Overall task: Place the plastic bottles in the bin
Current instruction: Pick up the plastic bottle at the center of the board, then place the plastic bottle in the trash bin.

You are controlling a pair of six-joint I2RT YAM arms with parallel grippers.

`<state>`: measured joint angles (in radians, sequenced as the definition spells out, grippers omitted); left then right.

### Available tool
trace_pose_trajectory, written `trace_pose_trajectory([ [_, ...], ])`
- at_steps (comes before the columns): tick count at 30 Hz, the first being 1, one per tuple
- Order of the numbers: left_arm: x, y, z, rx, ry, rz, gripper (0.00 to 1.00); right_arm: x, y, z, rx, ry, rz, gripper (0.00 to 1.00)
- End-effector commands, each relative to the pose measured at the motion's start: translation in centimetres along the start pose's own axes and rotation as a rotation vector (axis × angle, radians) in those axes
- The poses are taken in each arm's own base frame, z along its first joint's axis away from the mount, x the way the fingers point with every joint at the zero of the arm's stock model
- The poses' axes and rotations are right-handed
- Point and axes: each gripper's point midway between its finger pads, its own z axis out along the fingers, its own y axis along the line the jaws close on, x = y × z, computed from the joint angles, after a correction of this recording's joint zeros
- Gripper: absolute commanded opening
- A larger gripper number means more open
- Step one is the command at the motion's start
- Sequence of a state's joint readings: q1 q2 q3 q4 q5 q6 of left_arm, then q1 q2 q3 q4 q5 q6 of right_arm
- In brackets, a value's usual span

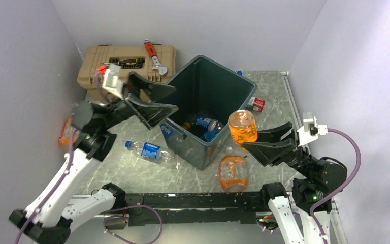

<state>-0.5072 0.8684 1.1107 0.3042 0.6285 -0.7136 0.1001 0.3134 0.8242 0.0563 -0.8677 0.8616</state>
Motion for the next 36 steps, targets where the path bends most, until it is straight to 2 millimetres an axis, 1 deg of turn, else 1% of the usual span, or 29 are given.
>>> trace_pose_trajectory([
  [1, 2.5, -3.6, 1.8, 0.279, 0.081, -0.125, 0.99, -0.9, 2.2, 0.3, -0.099, 0.009, -0.014, 0.00],
  [4, 4.1, -5.7, 4.2, 0.330, 0.148, -0.047, 0.99, -1.7, 2.1, 0.9, -0.096, 0.017, 0.007, 0.00],
  [6, 5.5, -7.1, 5.5, 0.351, 0.201, -0.021, 0.99, -2.3, 2.0, 1.4, -0.093, 0.019, 0.016, 0.00],
  [7, 5.8, -7.7, 6.0, 0.368, 0.213, -0.005, 0.99, -2.7, 2.1, 1.6, -0.095, 0.017, 0.018, 0.00],
  [9, 6.4, -8.2, 6.9, 0.379, 0.222, 0.015, 0.99, -3.5, 2.1, 2.1, -0.096, 0.013, 0.026, 0.00],
  [13, 6.1, -7.5, 8.3, 0.340, 0.161, 0.064, 0.99, -4.5, 2.0, 3.0, -0.105, 0.015, 0.047, 0.00],
  [17, 5.7, -6.4, 8.9, 0.281, 0.123, 0.106, 0.99, -4.8, 1.9, 3.4, -0.107, 0.031, 0.053, 0.00],
  [20, 5.8, -5.7, 9.4, 0.253, 0.126, 0.125, 0.99, -4.5, 1.3, 3.9, -0.103, 0.068, 0.080, 0.00],
  [24, 6.0, -5.8, 10.0, 0.265, 0.137, 0.127, 1.00, -3.9, 0.6, 4.4, -0.093, 0.123, 0.095, 0.00],
  [27, 6.0, -5.4, 10.6, 0.256, 0.138, 0.132, 0.99, -3.5, 0.2, 4.6, -0.084, 0.163, 0.103, 0.00],
  [32, 5.3, -5.5, 11.3, 0.262, 0.114, 0.143, 1.00, -2.6, -0.5, 4.9, -0.065, 0.230, 0.113, 0.00],
  [36, 4.8, -5.9, 11.7, 0.279, 0.116, 0.151, 0.99, -2.1, -0.7, 5.1, -0.074, 0.247, 0.121, 0.00],
])
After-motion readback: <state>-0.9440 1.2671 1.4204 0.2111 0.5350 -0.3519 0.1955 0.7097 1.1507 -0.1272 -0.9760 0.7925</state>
